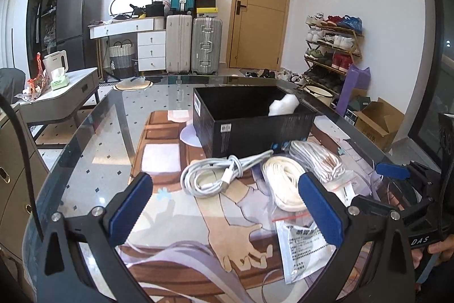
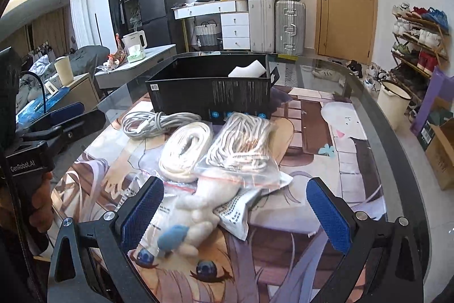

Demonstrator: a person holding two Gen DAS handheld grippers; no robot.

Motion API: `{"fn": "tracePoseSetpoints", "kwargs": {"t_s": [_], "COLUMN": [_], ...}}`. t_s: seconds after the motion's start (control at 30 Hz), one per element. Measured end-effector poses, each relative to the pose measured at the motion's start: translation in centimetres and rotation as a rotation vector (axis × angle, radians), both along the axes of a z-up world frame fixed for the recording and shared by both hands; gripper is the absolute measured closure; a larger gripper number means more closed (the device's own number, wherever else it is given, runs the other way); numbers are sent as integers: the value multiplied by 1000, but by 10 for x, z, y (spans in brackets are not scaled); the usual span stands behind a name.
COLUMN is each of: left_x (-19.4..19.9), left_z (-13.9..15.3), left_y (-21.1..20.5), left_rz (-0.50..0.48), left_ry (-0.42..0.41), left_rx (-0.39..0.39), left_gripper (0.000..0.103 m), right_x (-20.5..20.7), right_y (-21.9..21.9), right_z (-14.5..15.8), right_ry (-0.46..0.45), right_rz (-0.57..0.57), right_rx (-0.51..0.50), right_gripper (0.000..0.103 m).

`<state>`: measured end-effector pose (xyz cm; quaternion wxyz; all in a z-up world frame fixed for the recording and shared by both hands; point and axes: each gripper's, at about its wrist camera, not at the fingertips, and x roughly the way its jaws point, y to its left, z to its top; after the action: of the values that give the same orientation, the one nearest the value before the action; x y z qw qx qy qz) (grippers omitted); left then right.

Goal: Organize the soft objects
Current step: 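Withdraw both open tools from the black box back over the table items, then grasp the white plush bunny with the right tool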

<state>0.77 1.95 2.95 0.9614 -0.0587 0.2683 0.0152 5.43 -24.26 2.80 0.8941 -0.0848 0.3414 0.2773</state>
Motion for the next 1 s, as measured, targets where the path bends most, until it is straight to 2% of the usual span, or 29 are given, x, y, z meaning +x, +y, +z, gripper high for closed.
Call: {"fn": "tracePoseSetpoints", "kwargs": {"t_s": [0.27, 0.47, 0.53, 1.0], "left_x": [-4, -9, -10, -12], "left_z": [-10, -14, -15, -17], "left_y": [-4, -13, -14, -7], "left_rz": [-11, -43, -46, -45], "left_ry": [23, 31, 36, 46], "left_rx": [-25, -3, 2, -10], "left_gripper": [0, 0, 0, 0], "right_x": [-11, -20, -21, -23], "right_y": [-3, 3, 4, 16], "right_z": [1, -1, -2, -14], "right_ry": [0, -8, 0, 50], "right_rz": [31, 58, 71, 126], "right_rx": [27, 17, 16, 22], "right_gripper": [1, 7, 12, 28]}}
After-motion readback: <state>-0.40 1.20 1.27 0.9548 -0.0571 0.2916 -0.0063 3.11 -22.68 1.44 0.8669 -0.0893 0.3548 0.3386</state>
